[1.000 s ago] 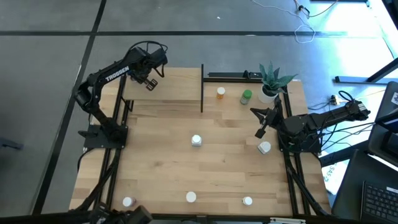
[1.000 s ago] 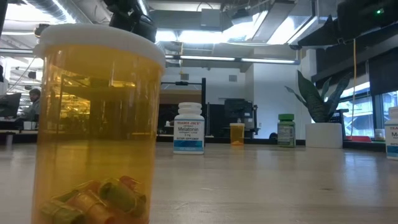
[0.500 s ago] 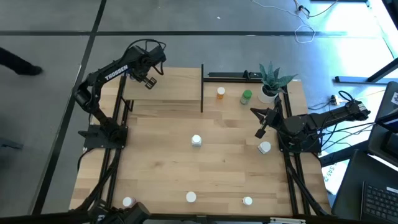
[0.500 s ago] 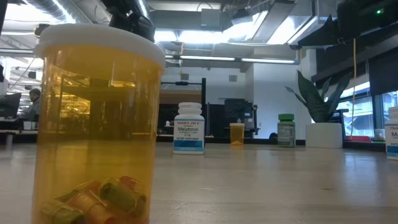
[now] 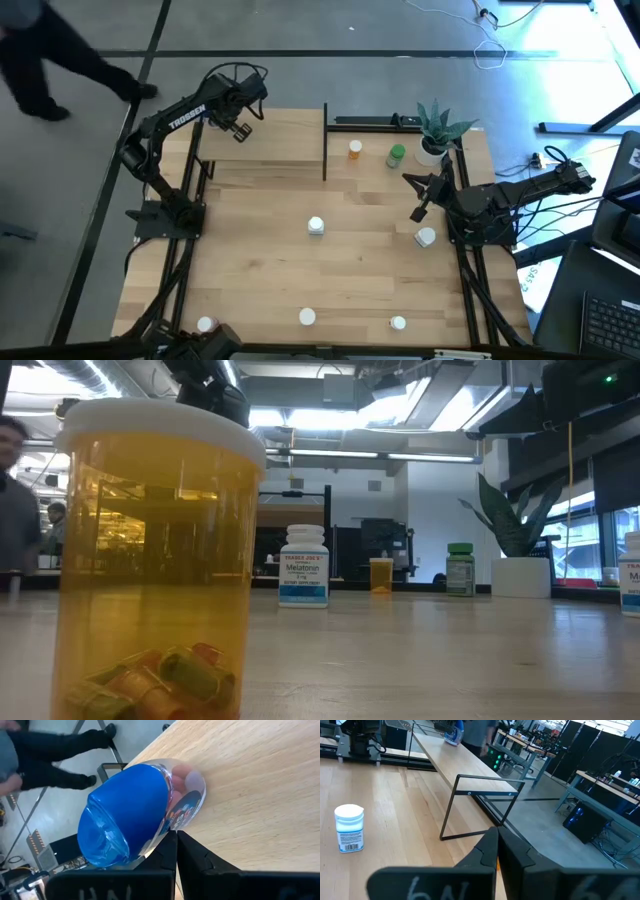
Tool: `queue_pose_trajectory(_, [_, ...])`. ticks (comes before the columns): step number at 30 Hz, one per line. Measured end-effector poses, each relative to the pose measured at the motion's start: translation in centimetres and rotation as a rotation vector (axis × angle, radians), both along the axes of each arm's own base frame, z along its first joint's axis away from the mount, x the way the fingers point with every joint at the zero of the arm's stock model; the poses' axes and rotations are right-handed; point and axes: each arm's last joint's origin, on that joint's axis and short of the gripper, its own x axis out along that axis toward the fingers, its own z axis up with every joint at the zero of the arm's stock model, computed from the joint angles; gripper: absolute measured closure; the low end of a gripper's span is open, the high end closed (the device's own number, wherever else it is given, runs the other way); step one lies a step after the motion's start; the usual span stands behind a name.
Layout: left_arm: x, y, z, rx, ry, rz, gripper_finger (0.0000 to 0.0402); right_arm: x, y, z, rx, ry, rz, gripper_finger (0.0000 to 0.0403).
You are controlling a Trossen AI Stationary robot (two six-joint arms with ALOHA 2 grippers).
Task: Pick and place medicine bottles onto shelf by color
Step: Put the blue pill bottle on the shelf, then put the left white pill bottle on the shelf
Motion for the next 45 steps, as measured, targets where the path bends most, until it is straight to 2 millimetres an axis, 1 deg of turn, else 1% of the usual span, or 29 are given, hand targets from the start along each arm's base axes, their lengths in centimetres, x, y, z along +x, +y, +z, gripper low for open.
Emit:
queue_pose_trajectory(7, [0.0,0.0,0.0,0.000,-0.005,-0.005,0.0401,0.0,0.0,0.0,0.000,0.000,0.000,0.0389])
queue_pose_trajectory(10, [0.4,-0.2,0.0,-0.011,0.004,-0.039,0.0401,0.0,0.0,0.0,0.002,0.000,0.005,0.0389])
queue_pose_trajectory(14, [1.6,-1.2,0.2,-0.016,-0.005,-0.101,0.0401,0.1,0.1,0.0,0.012,0.003,0.048,0.0389])
queue_pose_trajectory(19, [3.8,-3.3,1.5,0.003,-0.051,-0.198,0.0401,0.2,0.3,-0.1,0.033,0.009,0.128,0.0389])
queue_pose_trajectory(21, [4.9,-4.6,1.8,0.015,-0.072,-0.241,0.0402,0.2,0.4,0.0,0.015,0.017,0.152,0.0389])
queue_pose_trajectory(24, [6.5,-6.9,2.1,0.023,-0.098,-0.304,0.0402,0.3,0.4,0.3,0.030,-0.023,0.152,0.0389])
queue_pose_trajectory(28, [8.1,-10.3,2.3,0.007,-0.145,-0.360,0.0401,0.4,0.4,0.8,0.047,-0.077,0.145,0.0389])
queue_pose_trajectory(30, [8.5,-12.2,2.3,0.003,-0.158,-0.375,0.0401,0.4,0.4,0.9,0.052,-0.096,0.145,0.0389])
queue_pose_trajectory(35, [8.8,-17.0,2.9,0.008,-0.241,-0.388,0.0401,0.4,0.4,1.1,0.048,-0.110,0.147,0.0389])
queue_pose_trajectory(38, [8.1,-19.8,3.8,-0.020,-0.340,-0.373,0.0401,0.4,0.5,1.2,0.047,-0.112,0.178,0.0389])
queue_pose_trajectory(40, [7.7,-21.7,4.2,-0.025,-0.402,-0.363,0.0401,0.5,0.5,1.4,0.070,-0.142,0.191,0.0389])
queue_pose_trajectory(45, [6.9,-25.9,4.5,-0.047,-0.502,-0.343,0.0401,0.5,0.6,1.9,0.160,-0.237,0.217,0.0389])
